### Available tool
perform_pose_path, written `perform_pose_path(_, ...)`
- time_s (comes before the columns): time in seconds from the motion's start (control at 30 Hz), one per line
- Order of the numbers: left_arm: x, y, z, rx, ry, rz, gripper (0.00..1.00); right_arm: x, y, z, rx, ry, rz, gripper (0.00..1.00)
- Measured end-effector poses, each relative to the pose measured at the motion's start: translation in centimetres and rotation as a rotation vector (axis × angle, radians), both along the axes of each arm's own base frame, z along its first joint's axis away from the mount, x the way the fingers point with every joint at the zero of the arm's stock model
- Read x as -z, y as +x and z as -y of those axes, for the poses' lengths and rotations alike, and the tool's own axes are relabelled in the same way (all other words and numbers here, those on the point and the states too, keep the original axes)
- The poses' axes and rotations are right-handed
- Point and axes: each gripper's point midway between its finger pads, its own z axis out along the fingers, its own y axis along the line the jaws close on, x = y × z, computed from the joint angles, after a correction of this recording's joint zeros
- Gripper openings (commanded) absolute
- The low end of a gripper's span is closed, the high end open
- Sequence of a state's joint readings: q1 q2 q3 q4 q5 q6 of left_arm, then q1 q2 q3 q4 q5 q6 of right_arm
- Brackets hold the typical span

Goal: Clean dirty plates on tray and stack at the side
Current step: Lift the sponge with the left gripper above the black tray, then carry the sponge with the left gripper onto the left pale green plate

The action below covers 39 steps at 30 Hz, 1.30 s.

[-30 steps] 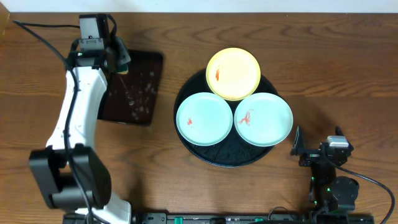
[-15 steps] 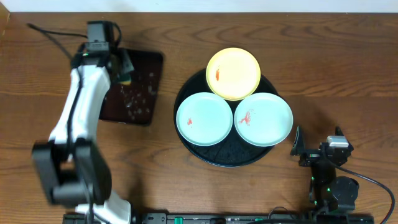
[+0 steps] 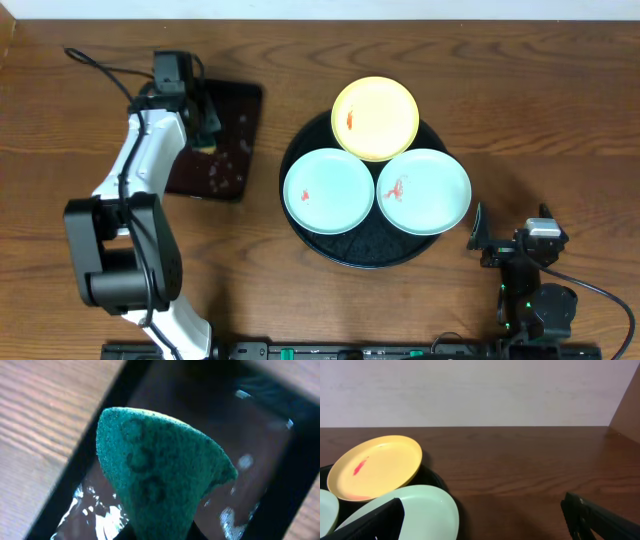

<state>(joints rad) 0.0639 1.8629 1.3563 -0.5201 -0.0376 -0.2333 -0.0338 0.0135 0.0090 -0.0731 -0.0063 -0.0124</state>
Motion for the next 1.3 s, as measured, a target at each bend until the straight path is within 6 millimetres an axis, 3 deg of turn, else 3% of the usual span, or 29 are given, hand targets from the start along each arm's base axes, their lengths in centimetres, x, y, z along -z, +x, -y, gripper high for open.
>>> perform_pose_path(0.07,-1.6,0.2,0.1,0.005,-0.004,0.041,0.07,0.0,0.0,0.0,0.000,0.000,0.000,0.99)
perform_pose_path(0.13,-5.1,0.3,0.3,0.012,-0.009,0.124,0.07,0.0,0.0,0.0,0.000,0.000,0.000,0.99)
perform_pose_path(0.17,-9.4,0.1,0.8,0.024,-0.026,0.230,0.08,0.0,0.0,0.0,0.000,0.000,0.000,0.99)
perform_pose_path(0.27,-17.1,-1.1,2.1,0.045,-0.087,0.411,0.08,0.0,0.0,0.0,0.000,0.000,0.000,0.99)
perform_pose_path(0.33,-21.9,-2.9,3.2,0.063,-0.148,0.515,0.07,0.0,0.0,0.0,0.000,0.000,0.000,0.99)
perform_pose_path(0.4,-24.6,-5.0,4.6,0.080,-0.220,0.556,0.08,0.0,0.0,0.0,0.000,0.000,0.000,0.99)
perform_pose_path(0.47,-24.8,-6.4,6.1,0.092,-0.287,0.533,0.08,0.0,0.0,0.0,0.000,0.000,0.000,0.99)
perform_pose_path(0.57,-22.8,-7.3,9.6,0.144,-0.376,0.428,0.08,0.0,0.0,0.0,0.000,0.000,0.000,0.99)
perform_pose_path(0.73,-15.4,-8.5,17.3,0.288,-0.454,0.168,0.08,0.0,0.0,0.0,0.000,0.000,0.000,0.99)
perform_pose_path(0.93,-8.0,-10.4,24.2,0.379,-0.445,-0.067,0.07,0.0,0.0,0.0,0.000,0.000,0.000,0.99)
perform_pose_path(1.1,-1.7,-10.2,27.9,0.349,-0.426,-0.190,0.08,0.0,0.0,0.0,0.000,0.000,0.000,0.99)
perform_pose_path(1.3,4.5,-10.8,29.4,0.263,-0.404,-0.311,0.07,0.0,0.0,0.0,0.000,0.000,0.000,0.99)
